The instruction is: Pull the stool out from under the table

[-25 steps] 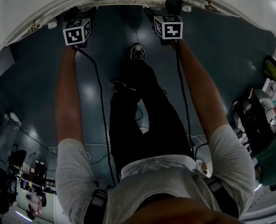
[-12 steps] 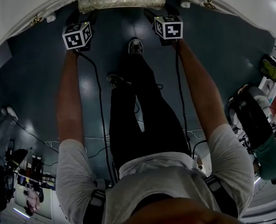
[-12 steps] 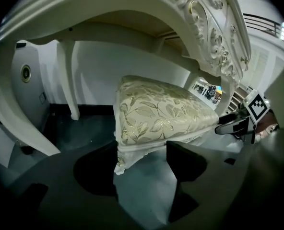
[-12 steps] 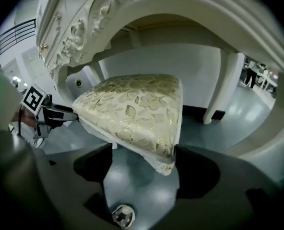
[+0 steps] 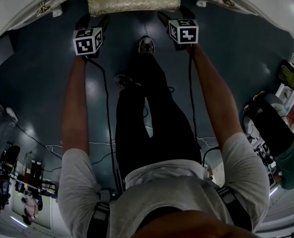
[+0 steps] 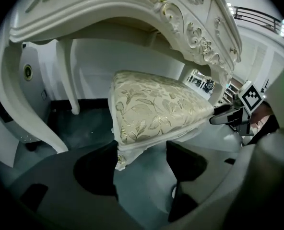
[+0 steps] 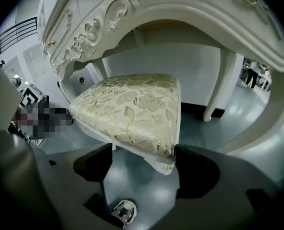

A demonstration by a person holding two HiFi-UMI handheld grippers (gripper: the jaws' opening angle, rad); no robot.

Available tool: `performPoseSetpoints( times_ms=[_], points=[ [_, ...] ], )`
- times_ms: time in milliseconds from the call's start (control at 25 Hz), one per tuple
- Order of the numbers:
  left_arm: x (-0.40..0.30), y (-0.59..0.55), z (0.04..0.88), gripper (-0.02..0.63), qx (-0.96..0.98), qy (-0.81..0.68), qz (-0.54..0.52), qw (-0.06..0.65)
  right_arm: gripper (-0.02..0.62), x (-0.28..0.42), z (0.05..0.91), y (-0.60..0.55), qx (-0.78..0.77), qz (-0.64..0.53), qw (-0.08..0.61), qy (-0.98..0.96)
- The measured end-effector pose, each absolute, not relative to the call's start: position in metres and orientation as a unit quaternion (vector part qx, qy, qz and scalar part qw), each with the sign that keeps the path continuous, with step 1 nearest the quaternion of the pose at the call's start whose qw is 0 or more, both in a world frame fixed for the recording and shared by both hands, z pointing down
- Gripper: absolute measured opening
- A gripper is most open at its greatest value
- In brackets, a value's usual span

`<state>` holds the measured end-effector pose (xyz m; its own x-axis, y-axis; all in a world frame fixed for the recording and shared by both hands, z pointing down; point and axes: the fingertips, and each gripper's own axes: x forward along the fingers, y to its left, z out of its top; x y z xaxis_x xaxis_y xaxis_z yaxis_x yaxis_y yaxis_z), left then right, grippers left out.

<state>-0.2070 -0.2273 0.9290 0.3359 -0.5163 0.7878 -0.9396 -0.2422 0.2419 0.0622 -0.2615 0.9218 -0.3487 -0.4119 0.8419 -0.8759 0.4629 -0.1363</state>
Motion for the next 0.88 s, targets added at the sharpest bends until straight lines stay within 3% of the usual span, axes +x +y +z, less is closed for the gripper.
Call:
performPoseSetpoints(
  times_ms=[880],
  points=[
    [-0.208,-0.143,0.94,0.302,0.718,-0.493,0.301,0.388,0.394,0.06,0.934,-0.176,0.41,0.301,0.411,-0.757]
  ],
)
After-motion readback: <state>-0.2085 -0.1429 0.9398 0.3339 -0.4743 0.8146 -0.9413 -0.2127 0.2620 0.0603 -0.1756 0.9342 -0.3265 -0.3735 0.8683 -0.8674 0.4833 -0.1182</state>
